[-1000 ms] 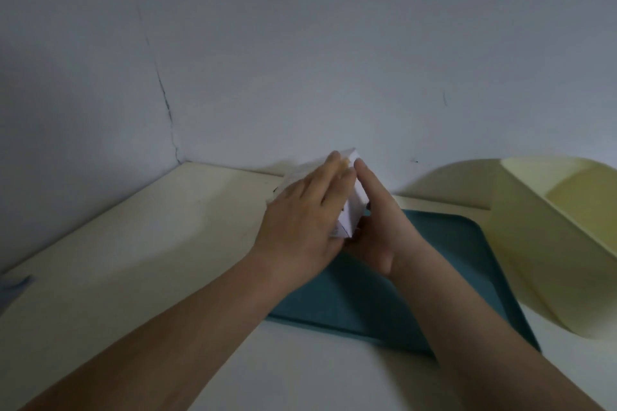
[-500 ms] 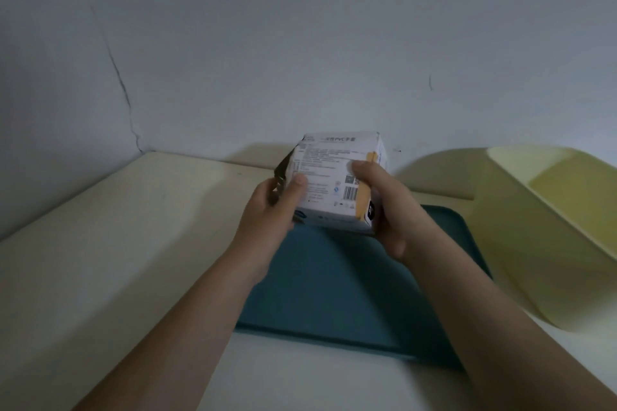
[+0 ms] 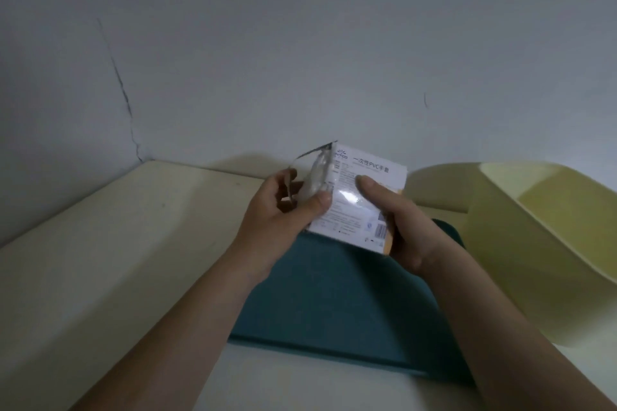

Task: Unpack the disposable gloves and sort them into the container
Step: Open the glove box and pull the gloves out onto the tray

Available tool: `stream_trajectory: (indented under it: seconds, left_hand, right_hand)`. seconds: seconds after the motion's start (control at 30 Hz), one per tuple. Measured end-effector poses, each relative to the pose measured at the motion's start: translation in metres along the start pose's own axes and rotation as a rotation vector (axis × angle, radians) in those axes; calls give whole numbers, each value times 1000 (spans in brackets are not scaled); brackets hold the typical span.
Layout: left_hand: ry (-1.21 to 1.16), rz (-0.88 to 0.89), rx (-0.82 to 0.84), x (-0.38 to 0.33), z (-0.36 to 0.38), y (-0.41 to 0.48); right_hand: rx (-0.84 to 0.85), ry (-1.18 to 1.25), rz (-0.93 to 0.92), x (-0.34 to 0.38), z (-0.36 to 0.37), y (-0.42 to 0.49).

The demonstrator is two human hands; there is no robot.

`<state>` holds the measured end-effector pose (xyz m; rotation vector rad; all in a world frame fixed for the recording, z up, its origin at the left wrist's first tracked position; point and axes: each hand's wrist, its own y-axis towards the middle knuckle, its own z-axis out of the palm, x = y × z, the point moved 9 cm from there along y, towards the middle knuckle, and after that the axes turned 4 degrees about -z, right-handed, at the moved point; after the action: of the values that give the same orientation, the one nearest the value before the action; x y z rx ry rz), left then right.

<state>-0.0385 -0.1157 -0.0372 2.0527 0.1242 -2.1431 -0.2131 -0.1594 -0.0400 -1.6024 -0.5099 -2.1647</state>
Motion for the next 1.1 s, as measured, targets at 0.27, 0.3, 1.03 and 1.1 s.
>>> stream_trajectory:
  seconds: [0.27, 0.3, 1.03, 1.1]
  left_hand:
    - [44, 51, -231, -10, -26, 0]
    - [160, 53, -210, -10, -26, 1]
    - [355, 262, 61, -49, 6, -25]
    - [368, 284, 84, -52, 7, -26]
  right_hand:
    - [-259, 61, -35, 11, -26, -5]
    - [-288, 70, -52, 15, -27, -7]
    - [-10, -185, -100, 22, 2, -5]
    - [17, -210, -114, 24, 3, -6]
